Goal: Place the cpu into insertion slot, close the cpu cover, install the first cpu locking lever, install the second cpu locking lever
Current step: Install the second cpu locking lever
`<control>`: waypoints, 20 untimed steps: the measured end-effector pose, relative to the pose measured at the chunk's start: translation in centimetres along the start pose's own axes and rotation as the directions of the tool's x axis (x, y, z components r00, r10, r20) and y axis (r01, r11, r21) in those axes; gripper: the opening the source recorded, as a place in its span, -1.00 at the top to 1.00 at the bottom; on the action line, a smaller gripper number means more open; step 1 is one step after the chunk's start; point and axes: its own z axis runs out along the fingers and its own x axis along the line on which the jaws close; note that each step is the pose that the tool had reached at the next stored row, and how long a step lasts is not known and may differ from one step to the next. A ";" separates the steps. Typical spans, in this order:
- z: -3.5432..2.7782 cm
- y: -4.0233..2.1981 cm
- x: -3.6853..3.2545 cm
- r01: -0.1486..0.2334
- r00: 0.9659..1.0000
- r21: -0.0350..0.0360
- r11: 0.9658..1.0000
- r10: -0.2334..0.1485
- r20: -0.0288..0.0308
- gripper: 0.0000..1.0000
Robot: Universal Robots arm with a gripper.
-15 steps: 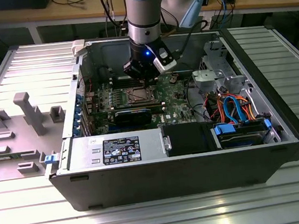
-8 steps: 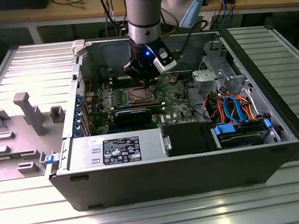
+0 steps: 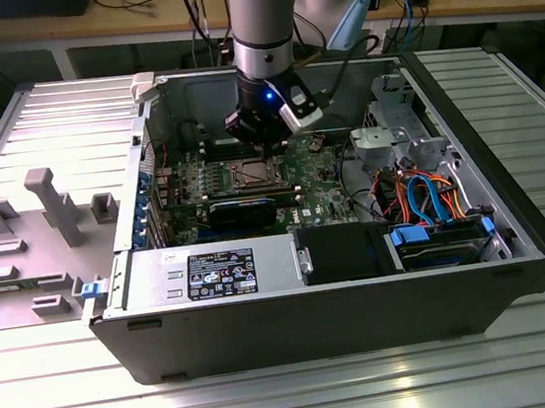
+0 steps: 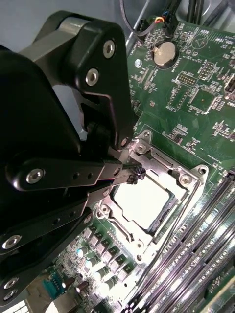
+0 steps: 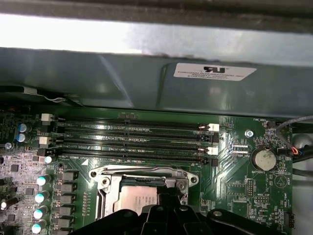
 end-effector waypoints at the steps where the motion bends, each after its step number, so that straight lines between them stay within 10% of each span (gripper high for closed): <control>1: -0.39 0.03 0.00 0.000 1.000 0.000 1.000 0.000 0.000 0.79; 6: -1.82 0.14 -0.04 0.000 1.000 0.004 1.000 0.000 -0.002 0.79; 20: -1.93 -1.51 0.06 -0.005 1.000 0.006 1.000 0.005 -0.003 0.79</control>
